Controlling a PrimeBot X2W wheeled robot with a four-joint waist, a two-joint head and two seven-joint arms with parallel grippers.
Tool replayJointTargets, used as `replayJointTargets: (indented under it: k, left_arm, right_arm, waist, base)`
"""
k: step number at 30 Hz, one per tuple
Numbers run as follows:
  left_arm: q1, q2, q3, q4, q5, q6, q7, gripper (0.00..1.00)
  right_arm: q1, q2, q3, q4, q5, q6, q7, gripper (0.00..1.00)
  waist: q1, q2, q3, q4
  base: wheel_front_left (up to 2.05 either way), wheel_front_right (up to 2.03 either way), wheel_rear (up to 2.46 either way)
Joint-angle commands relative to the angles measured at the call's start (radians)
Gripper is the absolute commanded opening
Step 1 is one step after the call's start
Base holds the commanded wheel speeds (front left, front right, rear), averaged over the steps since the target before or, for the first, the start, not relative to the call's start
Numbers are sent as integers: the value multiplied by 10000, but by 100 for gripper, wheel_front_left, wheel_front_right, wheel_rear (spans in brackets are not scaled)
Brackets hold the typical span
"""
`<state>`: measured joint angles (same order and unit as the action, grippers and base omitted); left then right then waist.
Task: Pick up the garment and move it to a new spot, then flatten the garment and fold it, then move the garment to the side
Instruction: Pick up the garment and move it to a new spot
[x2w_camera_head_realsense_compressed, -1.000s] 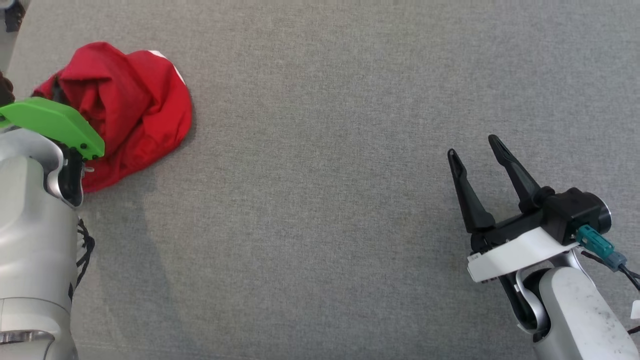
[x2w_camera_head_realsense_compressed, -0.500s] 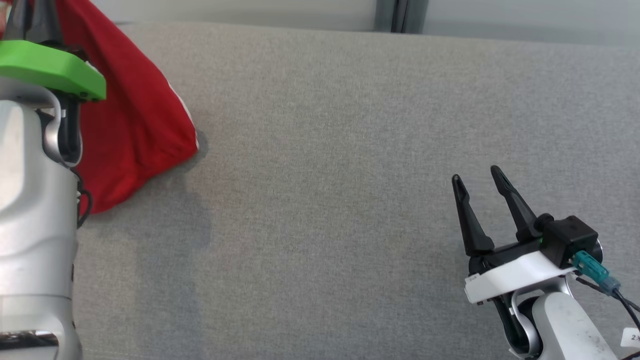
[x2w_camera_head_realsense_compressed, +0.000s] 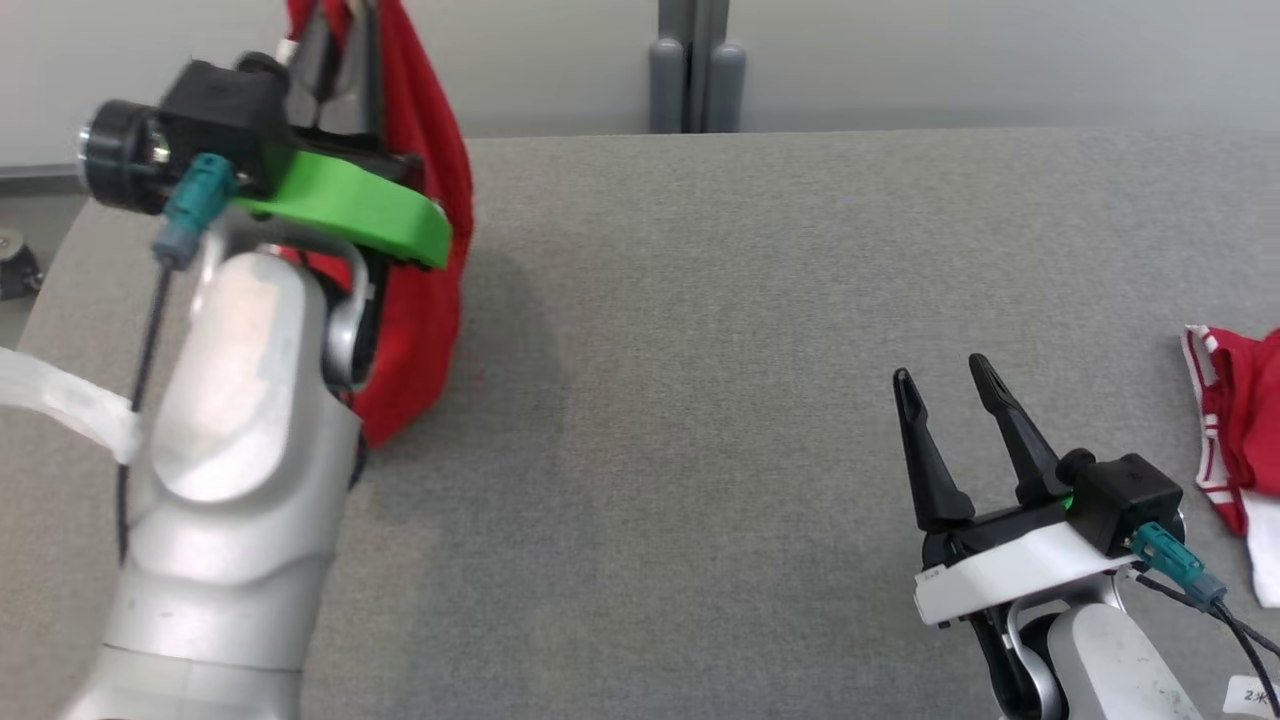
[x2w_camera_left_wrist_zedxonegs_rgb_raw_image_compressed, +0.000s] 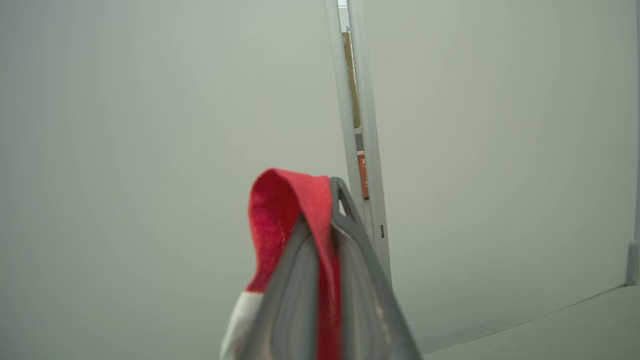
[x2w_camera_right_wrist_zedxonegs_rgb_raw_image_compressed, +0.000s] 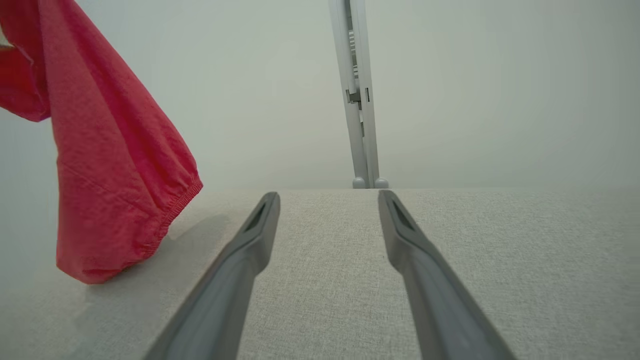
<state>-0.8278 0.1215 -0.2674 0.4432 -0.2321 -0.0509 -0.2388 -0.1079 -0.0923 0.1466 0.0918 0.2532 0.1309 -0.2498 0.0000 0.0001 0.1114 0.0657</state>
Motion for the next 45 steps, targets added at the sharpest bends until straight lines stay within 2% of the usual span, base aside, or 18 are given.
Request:
replayJointTargets:
  k: [1, 8, 10, 14, 17, 18, 21, 22, 23, 24, 25, 31, 35, 41, 45]
  left_arm:
    - [361, -216, -99, -57, -88, 164, -6, 0]
    - [671, -677, -1322, -12, -455, 906, -112, 0]
    - [583, -697, -2019, -117, -961, 1223, -175, 0]
    - [301, -684, -3475, -7, -1833, 2127, -243, 0]
    - [301, -686, -4681, 313, -2291, 2364, -266, 1]
    - [340, -684, -5177, 433, -2445, 2371, -267, 14]
    - [509, -677, -6315, 730, -2889, 2349, -253, 24]
    - [612, -677, -6703, 823, -3073, 2343, -240, 31]
    - [682, -676, -6996, 900, -3200, 2339, -198, 48]
    - [759, -679, -7377, 963, -3369, 2338, -172, 71]
    - [810, -679, -7645, 977, -3517, 2345, -133, 100]
    - [1205, -680, -9231, 765, -4436, 2192, 229, 100]
    - [1080, -680, -9452, 712, -4847, 2388, 92, 100]
    - [792, -631, -8456, 1089, -4769, 2937, -261, 100]
    - [1280, -16, -7156, 458, -4047, 3123, -257, 100]
  right_arm:
    - [87, 29, 11, 16, 72, -6, -70, 100]
    - [-34, 155, 231, 92, 146, -6, -105, 100]
    - [-124, 206, 344, 154, 186, -6, -117, 100]
    - [-270, 284, 635, 320, 249, -6, -149, 100]
    - [-288, 325, 697, 429, 293, -6, -160, 100]
    - [-297, 342, 686, 446, 300, -6, -165, 100]
    - [-232, 358, 576, 468, 312, -6, -153, 100]
    - [-202, 365, 527, 479, 314, -6, -156, 100]
    - [-174, 371, 490, 491, 313, -6, -157, 100]
    - [-125, 376, 423, 500, 292, -6, -156, 100]
    - [-94, 376, 357, 499, 271, -6, -156, 100]
    - [-17, 380, 101, 373, 173, -6, -158, 100]
    - [4, 373, -45, 271, 104, -6, -159, 100]
    - [139, 231, -257, 80, 45, -6, -158, 100]
    - [279, 88, -337, -23, -25, -6, -159, 100]
  waist:
    - [0, -1, -179, -818]
    - [0, -1, 25, -2235]
    - [0, -1, 92, -2681]
    - [0, -1, 173, -3604]
    - [0, -1, 196, -4007]
    - [0, -1, 196, -4130]
    - [0, -1, 160, -4259]
    - [0, -1, 138, -4266]
    - [0, -1, 106, -4251]
    - [0, -1, 54, -4207]
    - [0, -1, 16, -4164]
    - [0, -1, -292, -3524]
    - [0, -1, -481, -2923]
    - [0, -1, -721, -1944]
    - [0, -1, -860, -1415]
  base:
    - [0, 0, 0]
    - [0, 0, 0]
    - [0, 0, 0]
    - [0, 0, 0]
    - [0, 0, 0]
    - [0, 0, 0]
    - [0, 0, 0]
    - [0, 0, 0]
    - [0, 0, 0]
    - [0, 0, 0]
    - [0, 0, 0]
    - [0, 0, 0]
    - [0, 0, 0]
    - [0, 0, 0]
    - [0, 0, 0]
